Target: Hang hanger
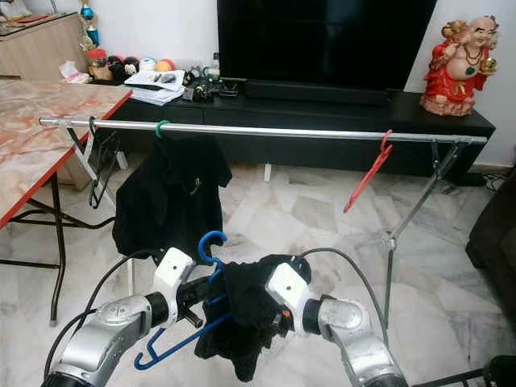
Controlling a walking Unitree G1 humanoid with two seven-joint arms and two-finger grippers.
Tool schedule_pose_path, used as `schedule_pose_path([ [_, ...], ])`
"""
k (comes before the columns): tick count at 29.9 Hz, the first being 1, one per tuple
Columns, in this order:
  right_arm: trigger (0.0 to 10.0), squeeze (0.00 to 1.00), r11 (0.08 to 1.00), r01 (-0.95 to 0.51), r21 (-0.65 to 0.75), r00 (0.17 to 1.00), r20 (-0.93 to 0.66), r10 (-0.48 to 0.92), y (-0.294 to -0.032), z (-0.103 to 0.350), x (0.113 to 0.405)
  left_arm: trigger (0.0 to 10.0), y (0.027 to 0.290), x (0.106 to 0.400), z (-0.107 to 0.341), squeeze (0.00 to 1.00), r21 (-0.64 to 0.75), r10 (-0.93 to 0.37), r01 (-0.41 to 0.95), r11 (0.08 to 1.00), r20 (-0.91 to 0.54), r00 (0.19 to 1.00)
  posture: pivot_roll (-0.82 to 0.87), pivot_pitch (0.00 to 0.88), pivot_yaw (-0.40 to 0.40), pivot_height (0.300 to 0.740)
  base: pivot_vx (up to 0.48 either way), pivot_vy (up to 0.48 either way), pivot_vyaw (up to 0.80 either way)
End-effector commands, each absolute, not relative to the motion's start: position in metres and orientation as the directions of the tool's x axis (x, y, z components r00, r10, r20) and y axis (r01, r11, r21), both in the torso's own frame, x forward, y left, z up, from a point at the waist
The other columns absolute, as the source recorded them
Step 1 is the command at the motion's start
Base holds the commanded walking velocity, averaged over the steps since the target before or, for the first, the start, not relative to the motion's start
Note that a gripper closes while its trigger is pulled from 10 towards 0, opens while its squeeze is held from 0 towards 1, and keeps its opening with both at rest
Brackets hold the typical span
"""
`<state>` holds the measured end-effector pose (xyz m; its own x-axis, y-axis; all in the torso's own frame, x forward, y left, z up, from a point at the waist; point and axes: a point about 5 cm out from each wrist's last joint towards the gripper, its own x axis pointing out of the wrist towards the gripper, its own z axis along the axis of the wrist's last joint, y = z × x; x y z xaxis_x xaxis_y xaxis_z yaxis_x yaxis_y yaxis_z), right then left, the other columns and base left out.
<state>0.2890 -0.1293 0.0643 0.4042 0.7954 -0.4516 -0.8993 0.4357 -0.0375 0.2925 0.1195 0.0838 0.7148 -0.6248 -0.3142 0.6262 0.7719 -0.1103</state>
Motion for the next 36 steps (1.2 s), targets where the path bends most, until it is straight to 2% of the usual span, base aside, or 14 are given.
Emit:
schedule_pose_path([
  [1,10.0,1.00,0.406,-0.913,-0.035,0.365,-0.517,0.775,-0.128,0.051,0.280,10.0,0.124,0.306,0.109,0.00,-0.059,-0.593,0.595,0.802,-0.202,0.779,0.15,0.002,-0.058,0.740,0.000,0.000,0.00],
  [3,10.0,0.82,0.458,-0.884,-0.091,0.429,-0.544,0.721,-0.133,0.048,0.286,10.0,0.125,0.307,0.110,0.00,-0.053,-0.584,0.586,0.808,-0.192,0.788,0.15,0.002,-0.058,0.740,0.000,0.000,0.00],
  [4,10.0,0.00,0.497,-0.860,-0.115,0.474,-0.539,0.696,-0.134,0.049,0.291,10.0,0.125,0.308,0.111,0.00,-0.052,-0.578,0.580,0.813,-0.186,0.794,0.15,0.002,-0.058,0.740,0.000,0.000,0.00],
  [6,10.0,0.00,0.563,-0.813,-0.147,0.547,-0.523,0.654,-0.136,0.051,0.300,10.0,0.125,0.310,0.112,0.00,-0.054,-0.572,0.573,0.818,-0.178,0.801,0.15,0.002,-0.059,0.740,0.000,0.000,0.00],
  [7,10.0,0.00,0.646,-0.750,-0.143,0.629,-0.459,0.628,-0.135,0.060,0.310,10.0,0.125,0.310,0.112,0.00,-0.053,-0.572,0.572,0.818,-0.176,0.801,0.15,0.002,-0.059,0.740,0.000,0.000,0.00],
  [9,10.0,0.00,0.696,-0.707,-0.129,0.673,-0.425,0.605,-0.135,0.066,0.316,10.0,0.126,0.310,0.112,0.00,-0.053,-0.572,0.573,0.818,-0.175,0.801,0.15,0.002,-0.059,0.740,0.000,0.000,0.00],
  [14,10.0,0.00,0.687,-0.715,-0.128,0.665,-0.428,0.612,-0.133,0.065,0.315,10.0,0.125,0.309,0.112,0.00,-0.056,-0.576,0.576,0.816,-0.174,0.799,0.16,0.002,-0.059,0.740,0.000,0.000,0.00],
  [18,10.0,0.00,0.741,-0.663,-0.109,0.713,-0.394,0.580,-0.130,0.066,0.319,10.0,0.124,0.309,0.112,0.00,-0.058,-0.577,0.576,0.815,-0.168,0.799,0.15,0.003,-0.062,0.740,0.000,0.000,0.00],
  [20,10.0,0.00,0.781,-0.623,-0.053,0.751,-0.319,0.578,-0.127,0.074,0.324,10.0,0.124,0.309,0.112,0.00,-0.060,-0.577,0.575,0.816,-0.166,0.800,0.15,0.003,-0.062,0.740,0.000,0.000,0.00],
  [26,10.0,0.00,0.824,-0.563,0.061,0.799,-0.214,0.561,-0.124,0.088,0.331,10.0,0.122,0.308,0.111,0.00,-0.071,-0.581,0.578,0.813,-0.161,0.797,0.15,0.005,-0.065,0.740,0.000,0.000,0.00],
  [32,10.0,0.00,0.834,-0.547,0.075,0.802,-0.239,0.548,-0.123,0.083,0.330,10.0,0.121,0.308,0.112,0.00,-0.082,-0.587,0.581,0.809,-0.147,0.796,0.15,0.005,-0.066,0.740,0.000,0.000,0.00],
  [34,10.0,0.00,0.831,-0.554,0.046,0.789,-0.289,0.542,-0.123,0.077,0.328,10.0,0.121,0.309,0.113,0.00,-0.084,-0.587,0.581,0.810,-0.144,0.797,0.15,0.004,-0.068,0.740,0.000,0.000,0.00],
  [36,10.0,0.00,0.814,-0.580,0.002,0.745,-0.403,0.532,-0.126,0.063,0.322,10.0,0.121,0.309,0.113,0.00,-0.085,-0.584,0.578,0.811,-0.142,0.799,0.15,0.004,-0.068,0.740,0.000,0.000,0.00],
])
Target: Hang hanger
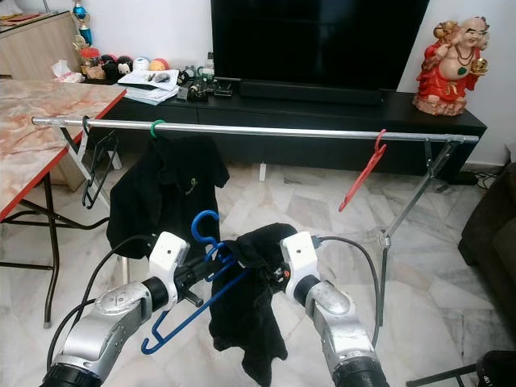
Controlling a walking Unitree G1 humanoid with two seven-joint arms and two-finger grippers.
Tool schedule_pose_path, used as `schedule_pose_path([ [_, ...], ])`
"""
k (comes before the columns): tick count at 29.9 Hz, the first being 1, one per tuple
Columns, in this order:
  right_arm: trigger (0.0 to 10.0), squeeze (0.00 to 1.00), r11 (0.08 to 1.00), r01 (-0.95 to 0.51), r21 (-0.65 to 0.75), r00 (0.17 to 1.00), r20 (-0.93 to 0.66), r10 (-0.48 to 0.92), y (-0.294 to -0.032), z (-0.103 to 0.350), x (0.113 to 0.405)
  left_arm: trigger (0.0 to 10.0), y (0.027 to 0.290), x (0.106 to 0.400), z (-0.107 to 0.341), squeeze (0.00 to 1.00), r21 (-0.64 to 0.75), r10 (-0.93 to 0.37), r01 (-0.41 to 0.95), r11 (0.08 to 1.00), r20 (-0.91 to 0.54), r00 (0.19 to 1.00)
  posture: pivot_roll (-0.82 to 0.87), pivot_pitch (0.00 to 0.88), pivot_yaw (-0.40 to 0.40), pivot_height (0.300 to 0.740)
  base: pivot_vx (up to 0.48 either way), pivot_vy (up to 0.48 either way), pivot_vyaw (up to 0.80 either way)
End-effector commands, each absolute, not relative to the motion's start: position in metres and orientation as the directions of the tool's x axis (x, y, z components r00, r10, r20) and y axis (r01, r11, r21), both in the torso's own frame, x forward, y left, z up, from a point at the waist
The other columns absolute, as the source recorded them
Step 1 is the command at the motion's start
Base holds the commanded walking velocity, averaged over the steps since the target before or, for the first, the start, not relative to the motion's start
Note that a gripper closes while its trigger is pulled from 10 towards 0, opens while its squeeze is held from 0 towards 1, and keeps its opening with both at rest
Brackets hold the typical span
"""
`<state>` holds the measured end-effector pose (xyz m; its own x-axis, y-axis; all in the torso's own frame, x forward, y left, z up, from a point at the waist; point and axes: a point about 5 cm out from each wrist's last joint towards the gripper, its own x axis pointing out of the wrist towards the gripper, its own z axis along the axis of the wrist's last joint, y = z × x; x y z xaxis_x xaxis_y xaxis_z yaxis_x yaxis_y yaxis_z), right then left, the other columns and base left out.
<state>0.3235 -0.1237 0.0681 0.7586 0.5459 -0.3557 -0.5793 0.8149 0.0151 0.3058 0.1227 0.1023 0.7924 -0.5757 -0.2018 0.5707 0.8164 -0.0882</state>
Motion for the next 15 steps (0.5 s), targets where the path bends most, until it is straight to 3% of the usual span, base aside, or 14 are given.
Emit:
schedule_pose_path([
  [1,10.0,0.00,0.803,-0.596,-0.007,0.726,-0.433,0.535,-0.127,0.059,0.320,10.0,0.121,0.309,0.113,0.00,-0.085,-0.583,0.577,0.812,-0.141,0.800,0.15,0.005,-0.069,0.740,0.000,0.000,0.00],
  [3,10.0,0.00,0.684,-0.724,-0.087,0.604,-0.559,0.568,-0.129,0.043,0.305,10.0,0.122,0.309,0.113,0.00,-0.085,-0.576,0.570,0.817,-0.139,0.805,0.15,0.005,-0.069,0.740,0.000,0.000,0.00],
  [4,10.0,0.00,0.684,-0.724,-0.087,0.604,-0.559,0.568,-0.129,0.043,0.305,10.0,0.122,0.309,0.113,0.00,-0.085,-0.576,0.570,0.817,-0.139,0.805,0.15,0.005,-0.069,0.740,0.000,0.000,0.00],
  [5,10.0,0.00,0.623,-0.776,-0.098,0.541,-0.613,0.577,-0.129,0.035,0.297,10.0,0.122,0.309,0.113,0.00,-0.085,-0.575,0.569,0.818,-0.139,0.806,0.15,0.005,-0.069,0.740,0.000,0.000,0.00],
  [7,10.0,0.00,0.572,-0.814,-0.098,0.491,-0.644,0.587,-0.129,0.030,0.290,10.0,0.122,0.309,0.113,0.00,-0.086,-0.575,0.569,0.818,-0.139,0.806,0.14,0.006,-0.072,0.740,0.000,0.000,0.00],
  [15,10.0,0.00,0.579,-0.814,-0.052,0.513,-0.531,0.674,-0.131,0.049,0.290,10.0,0.122,0.308,0.112,0.00,-0.094,-0.581,0.573,0.814,-0.137,0.802,0.15,0.007,-0.071,0.740,0.000,0.000,0.00],
])
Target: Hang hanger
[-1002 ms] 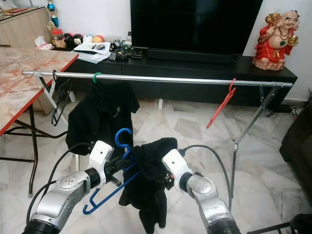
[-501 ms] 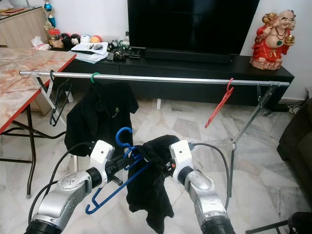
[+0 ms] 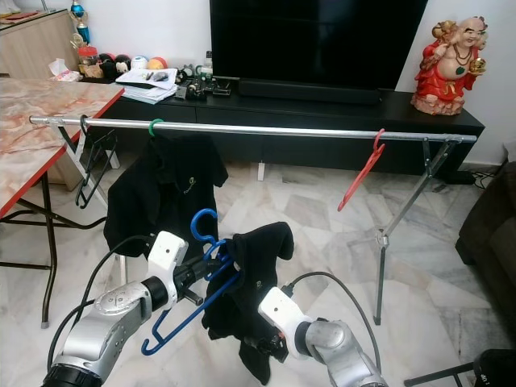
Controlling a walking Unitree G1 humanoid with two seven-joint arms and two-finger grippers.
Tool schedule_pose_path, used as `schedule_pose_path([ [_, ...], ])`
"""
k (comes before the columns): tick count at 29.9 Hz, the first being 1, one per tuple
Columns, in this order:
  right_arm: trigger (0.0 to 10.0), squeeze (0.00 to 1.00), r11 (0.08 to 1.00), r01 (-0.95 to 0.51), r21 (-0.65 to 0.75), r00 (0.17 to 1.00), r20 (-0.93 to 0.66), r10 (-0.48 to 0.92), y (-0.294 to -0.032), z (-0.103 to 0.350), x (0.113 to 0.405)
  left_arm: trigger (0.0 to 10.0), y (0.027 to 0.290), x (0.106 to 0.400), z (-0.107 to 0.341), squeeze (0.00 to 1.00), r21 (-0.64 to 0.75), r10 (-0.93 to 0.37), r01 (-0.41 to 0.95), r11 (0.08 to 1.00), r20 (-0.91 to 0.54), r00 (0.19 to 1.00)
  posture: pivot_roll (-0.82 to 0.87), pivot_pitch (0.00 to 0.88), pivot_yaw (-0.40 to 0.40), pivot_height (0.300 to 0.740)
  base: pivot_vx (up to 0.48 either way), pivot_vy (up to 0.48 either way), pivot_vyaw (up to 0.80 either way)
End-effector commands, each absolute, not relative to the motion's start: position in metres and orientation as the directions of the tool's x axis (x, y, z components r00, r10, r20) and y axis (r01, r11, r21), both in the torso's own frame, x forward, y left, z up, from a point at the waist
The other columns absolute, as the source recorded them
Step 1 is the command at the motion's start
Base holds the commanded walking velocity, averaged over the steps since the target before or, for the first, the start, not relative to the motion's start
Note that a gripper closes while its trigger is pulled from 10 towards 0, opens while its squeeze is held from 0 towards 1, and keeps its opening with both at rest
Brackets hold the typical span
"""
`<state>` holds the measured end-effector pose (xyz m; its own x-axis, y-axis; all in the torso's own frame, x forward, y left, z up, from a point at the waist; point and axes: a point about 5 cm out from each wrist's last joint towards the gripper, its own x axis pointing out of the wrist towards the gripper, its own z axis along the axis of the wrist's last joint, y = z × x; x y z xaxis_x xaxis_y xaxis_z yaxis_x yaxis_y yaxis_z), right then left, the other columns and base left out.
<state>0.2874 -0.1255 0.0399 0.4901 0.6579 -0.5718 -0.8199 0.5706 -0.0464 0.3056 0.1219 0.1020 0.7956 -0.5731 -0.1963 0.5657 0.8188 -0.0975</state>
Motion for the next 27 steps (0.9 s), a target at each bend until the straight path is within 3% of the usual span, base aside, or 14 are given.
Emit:
schedule_pose_path([
  [1,10.0,0.00,0.614,-0.789,-0.027,0.572,-0.398,0.717,-0.136,0.071,0.298,10.0,0.123,0.305,0.110,0.00,-0.094,-0.606,0.599,0.795,-0.148,0.782,0.14,0.006,-0.072,0.740,0.000,0.000,0.00],
  [2,10.0,0.00,0.614,-0.789,-0.027,0.572,-0.398,0.717,-0.136,0.071,0.298,10.0,0.123,0.305,0.110,0.00,-0.094,-0.606,0.599,0.795,-0.148,0.782,0.14,0.006,-0.072,0.740,0.000,0.000,0.00],
  [6,10.0,0.00,0.744,-0.665,-0.059,0.732,-0.244,0.635,-0.167,0.108,0.322,10.0,0.124,0.299,0.104,0.00,-0.080,-0.653,0.652,0.754,-0.189,0.733,0.13,0.004,-0.072,0.740,0.000,0.000,0.00],
  [8,10.0,0.00,0.742,-0.659,-0.125,0.748,-0.219,0.627,-0.182,0.122,0.328,10.0,0.125,0.294,0.100,0.00,-0.070,-0.685,0.689,0.722,-0.219,0.695,0.13,0.003,-0.071,0.740,0.000,0.000,0.00],
  [18,10.0,0.00,0.500,-0.844,-0.197,0.535,-0.386,0.751,-0.187,0.124,0.320,10.0,0.132,0.289,0.103,0.00,-0.060,-0.752,0.764,0.642,-0.241,0.613,0.13,0.000,-0.070,0.740,0.000,0.000,0.00],
  [21,10.0,0.00,0.354,-0.919,-0.176,0.393,-0.505,0.769,-0.191,0.114,0.314,10.0,0.132,0.285,0.104,0.00,-0.039,-0.788,0.812,0.582,-0.272,0.552,0.14,0.000,-0.076,0.740,0.000,0.000,0.00],
  [26,10.0,0.00,0.193,-0.975,-0.111,0.222,-0.548,0.806,-0.188,0.110,0.305,10.0,0.127,0.280,0.109,0.00,-0.046,-0.828,0.854,0.518,-0.275,0.488,0.14,0.000,-0.077,0.740,0.000,0.000,0.00],
  [27,10.0,0.00,0.193,-0.975,-0.111,0.222,-0.548,0.806,-0.188,0.110,0.305,10.0,0.127,0.280,0.109,0.00,-0.046,-0.828,0.854,0.518,-0.275,0.488,0.14,0.000,-0.077,0.740,0.000,0.000,0.00],
])
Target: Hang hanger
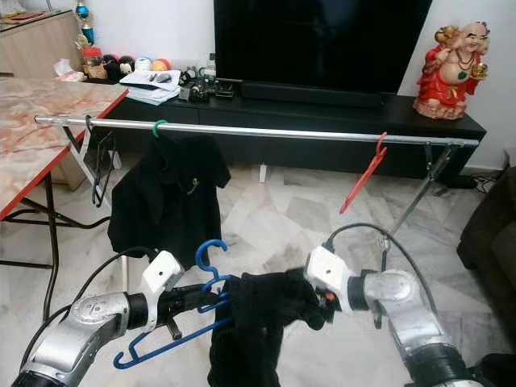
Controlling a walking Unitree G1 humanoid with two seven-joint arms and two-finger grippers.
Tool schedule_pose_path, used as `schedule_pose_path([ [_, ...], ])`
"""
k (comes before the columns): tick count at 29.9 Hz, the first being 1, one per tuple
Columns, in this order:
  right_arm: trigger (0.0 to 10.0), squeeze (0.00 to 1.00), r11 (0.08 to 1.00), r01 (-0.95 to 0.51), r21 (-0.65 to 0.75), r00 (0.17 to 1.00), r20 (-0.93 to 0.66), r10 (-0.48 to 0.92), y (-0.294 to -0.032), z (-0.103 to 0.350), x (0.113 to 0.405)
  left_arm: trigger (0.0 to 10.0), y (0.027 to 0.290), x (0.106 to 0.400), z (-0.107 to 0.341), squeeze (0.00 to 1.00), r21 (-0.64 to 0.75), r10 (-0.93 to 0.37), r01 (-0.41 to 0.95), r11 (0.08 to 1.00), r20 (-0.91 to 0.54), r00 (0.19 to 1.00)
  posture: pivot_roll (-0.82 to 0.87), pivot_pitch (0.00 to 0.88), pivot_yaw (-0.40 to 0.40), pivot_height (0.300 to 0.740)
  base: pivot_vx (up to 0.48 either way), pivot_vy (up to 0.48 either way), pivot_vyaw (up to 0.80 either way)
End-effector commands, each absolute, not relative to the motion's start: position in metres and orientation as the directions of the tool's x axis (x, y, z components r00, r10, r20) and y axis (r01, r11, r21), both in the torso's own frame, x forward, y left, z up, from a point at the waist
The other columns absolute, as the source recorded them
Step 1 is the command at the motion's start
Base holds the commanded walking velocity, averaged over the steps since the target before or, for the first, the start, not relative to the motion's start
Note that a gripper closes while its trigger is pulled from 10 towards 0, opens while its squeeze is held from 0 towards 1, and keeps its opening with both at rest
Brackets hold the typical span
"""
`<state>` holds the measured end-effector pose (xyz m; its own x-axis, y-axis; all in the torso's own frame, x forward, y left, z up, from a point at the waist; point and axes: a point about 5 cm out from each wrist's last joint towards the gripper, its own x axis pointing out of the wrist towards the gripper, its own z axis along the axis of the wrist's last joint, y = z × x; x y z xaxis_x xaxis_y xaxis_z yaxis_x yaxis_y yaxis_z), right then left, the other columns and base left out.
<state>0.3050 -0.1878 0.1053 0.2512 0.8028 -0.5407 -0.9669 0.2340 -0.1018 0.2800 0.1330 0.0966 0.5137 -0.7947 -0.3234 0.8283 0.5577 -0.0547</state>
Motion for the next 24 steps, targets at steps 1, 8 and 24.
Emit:
schedule_pose_path([
  [1,10.0,0.00,0.162,-0.981,-0.109,0.195,-0.566,0.801,-0.188,0.109,0.304,10.0,0.125,0.279,0.110,0.00,-0.042,-0.835,0.863,0.504,-0.280,0.474,0.14,0.000,-0.077,0.740,0.000,0.000,0.00],
  [8,10.0,0.00,0.165,-0.973,-0.162,0.229,-0.588,0.776,-0.186,0.106,0.316,10.0,0.122,0.275,0.111,0.00,-0.020,-0.847,0.890,0.455,-0.317,0.426,0.15,0.000,-0.082,0.740,0.000,0.000,0.00],
  [24,10.0,0.00,0.049,-0.995,-0.091,0.092,-0.564,0.820,-0.175,0.100,0.312,10.0,0.113,0.270,0.121,0.00,0.030,-0.867,0.928,0.372,-0.347,0.359,0.16,0.000,-0.087,0.740,0.000,0.000,0.00],
])
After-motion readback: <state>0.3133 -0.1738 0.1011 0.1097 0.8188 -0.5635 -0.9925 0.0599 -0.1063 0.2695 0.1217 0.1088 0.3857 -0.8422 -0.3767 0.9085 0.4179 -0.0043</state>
